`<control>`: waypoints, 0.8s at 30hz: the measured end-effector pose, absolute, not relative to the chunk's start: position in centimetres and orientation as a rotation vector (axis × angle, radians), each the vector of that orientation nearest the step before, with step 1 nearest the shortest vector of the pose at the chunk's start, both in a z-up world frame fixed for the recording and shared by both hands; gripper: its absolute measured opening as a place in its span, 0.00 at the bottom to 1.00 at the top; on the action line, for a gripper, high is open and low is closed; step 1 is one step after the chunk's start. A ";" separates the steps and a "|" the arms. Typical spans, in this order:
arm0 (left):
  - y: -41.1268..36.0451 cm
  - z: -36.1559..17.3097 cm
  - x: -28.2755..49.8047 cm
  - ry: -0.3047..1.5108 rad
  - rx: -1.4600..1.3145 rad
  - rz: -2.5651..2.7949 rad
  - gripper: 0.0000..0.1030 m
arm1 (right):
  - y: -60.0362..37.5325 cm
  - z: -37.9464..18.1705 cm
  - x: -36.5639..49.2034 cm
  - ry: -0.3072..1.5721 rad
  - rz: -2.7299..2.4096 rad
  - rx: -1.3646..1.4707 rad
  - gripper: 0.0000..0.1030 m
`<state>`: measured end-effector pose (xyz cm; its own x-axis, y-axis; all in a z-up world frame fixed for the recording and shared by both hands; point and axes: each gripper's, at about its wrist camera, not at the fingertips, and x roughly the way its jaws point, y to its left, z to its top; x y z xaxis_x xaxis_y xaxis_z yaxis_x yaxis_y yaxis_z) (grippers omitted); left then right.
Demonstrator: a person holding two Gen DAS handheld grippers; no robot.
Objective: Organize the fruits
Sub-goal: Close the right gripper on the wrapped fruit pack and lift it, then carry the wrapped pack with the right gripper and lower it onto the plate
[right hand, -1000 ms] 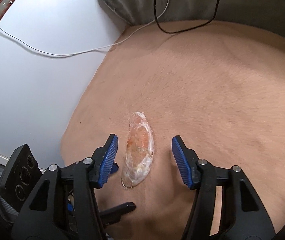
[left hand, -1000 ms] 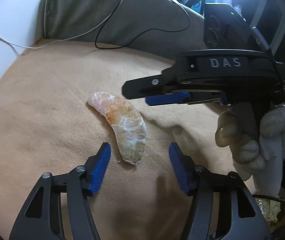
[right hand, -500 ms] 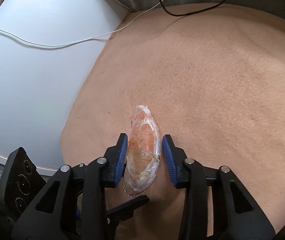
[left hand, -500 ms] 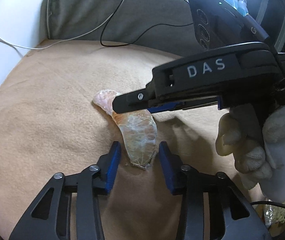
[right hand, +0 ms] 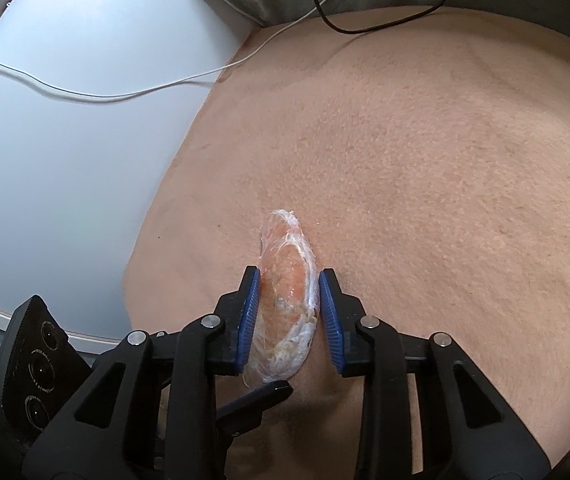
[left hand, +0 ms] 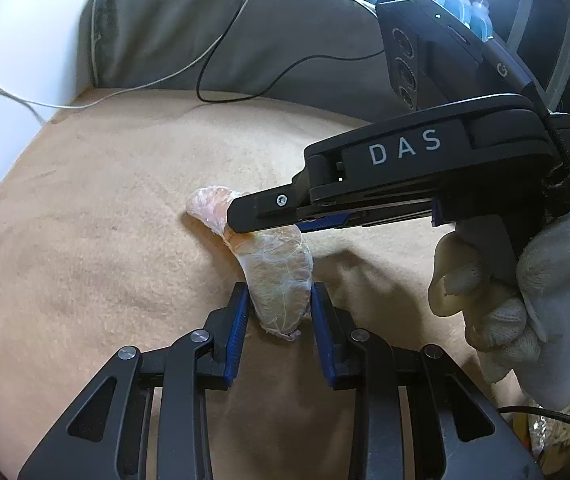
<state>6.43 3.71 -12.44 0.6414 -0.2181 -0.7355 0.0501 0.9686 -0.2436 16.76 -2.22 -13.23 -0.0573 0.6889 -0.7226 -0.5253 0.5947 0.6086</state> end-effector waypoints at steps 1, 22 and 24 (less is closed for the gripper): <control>3.6 -12.3 6.4 0.859 -0.208 -0.157 0.29 | -2.4 -13.0 16.8 1.285 0.996 0.161 0.30; -0.9 -9.1 9.5 0.791 -0.165 -0.261 0.29 | -10.2 -8.9 18.3 1.190 0.930 0.224 0.29; -1.3 -9.0 9.9 0.786 -0.157 -0.276 0.29 | -11.3 -8.5 18.5 1.180 0.918 0.228 0.29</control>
<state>9.86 -1.28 -9.02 0.6736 -0.3023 -0.6744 0.1858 0.9525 -0.2413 18.53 -11.30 -8.54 0.0802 0.7168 -0.6926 -0.4955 0.6316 0.5963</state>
